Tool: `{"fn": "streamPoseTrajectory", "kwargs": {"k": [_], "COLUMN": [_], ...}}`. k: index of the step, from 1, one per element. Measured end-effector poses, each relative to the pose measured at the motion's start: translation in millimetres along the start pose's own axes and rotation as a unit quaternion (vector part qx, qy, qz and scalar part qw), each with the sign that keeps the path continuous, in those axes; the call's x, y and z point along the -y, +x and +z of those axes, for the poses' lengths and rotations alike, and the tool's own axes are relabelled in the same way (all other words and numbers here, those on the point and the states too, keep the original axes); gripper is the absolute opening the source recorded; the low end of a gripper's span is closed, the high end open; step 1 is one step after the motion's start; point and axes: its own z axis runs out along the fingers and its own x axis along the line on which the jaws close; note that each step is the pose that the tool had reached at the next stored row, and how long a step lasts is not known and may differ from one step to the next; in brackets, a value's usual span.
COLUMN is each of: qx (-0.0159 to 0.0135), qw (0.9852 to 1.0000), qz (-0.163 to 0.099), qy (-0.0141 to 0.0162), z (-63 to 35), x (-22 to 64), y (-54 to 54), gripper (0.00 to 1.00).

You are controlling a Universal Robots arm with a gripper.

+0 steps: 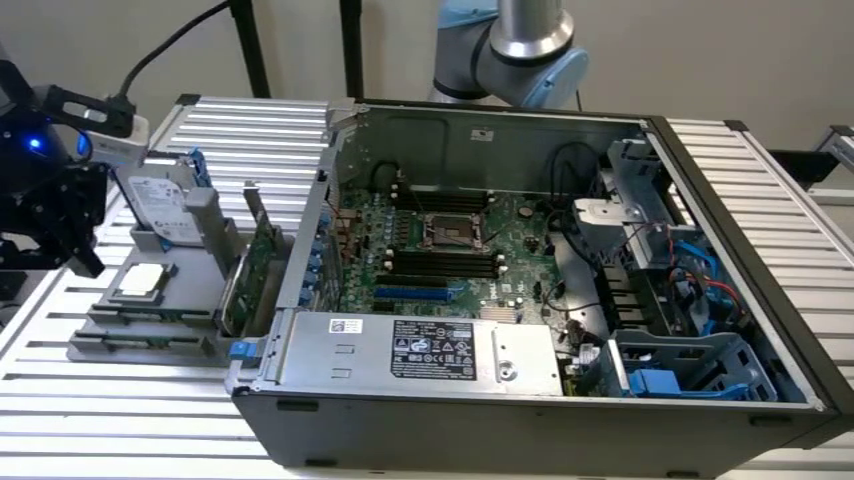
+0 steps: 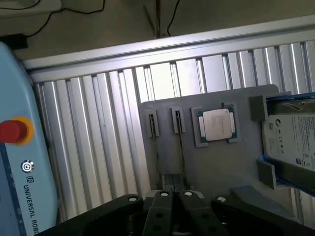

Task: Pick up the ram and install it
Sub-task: 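Pick up the ram and move it above insertion slot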

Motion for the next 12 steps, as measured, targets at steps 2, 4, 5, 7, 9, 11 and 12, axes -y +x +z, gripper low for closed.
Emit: {"fn": "streamPoseTrajectory", "kwargs": {"k": [2, 4, 5, 7, 9, 11, 12], "qx": [0.0000, -0.0001, -0.0002, -0.0002, -0.0002, -0.0003, -0.0004], "qw": [1.0000, 1.0000, 1.0000, 0.9999, 0.9999, 0.9999, 0.9999], "qz": [-0.003, -0.007, -0.008, -0.010, -0.012, -0.015, -0.017], "qy": [0.0005, 0.0009, 0.0010, 0.0011, 0.0012, 0.0012, 0.0012], "z": [2.2, 4.5, 5.8, 8.6, 11.6, 15.0, 16.8], "x": [0.9, 1.9, 2.5, 3.6, 4.7, 5.8, 6.4], "y": [0.9, 2.0, 2.6, 4.2, 5.8, 6.9, 7.2], "gripper": [0.00, 0.00, 0.00, 1.00, 1.00, 1.00, 1.00]}}
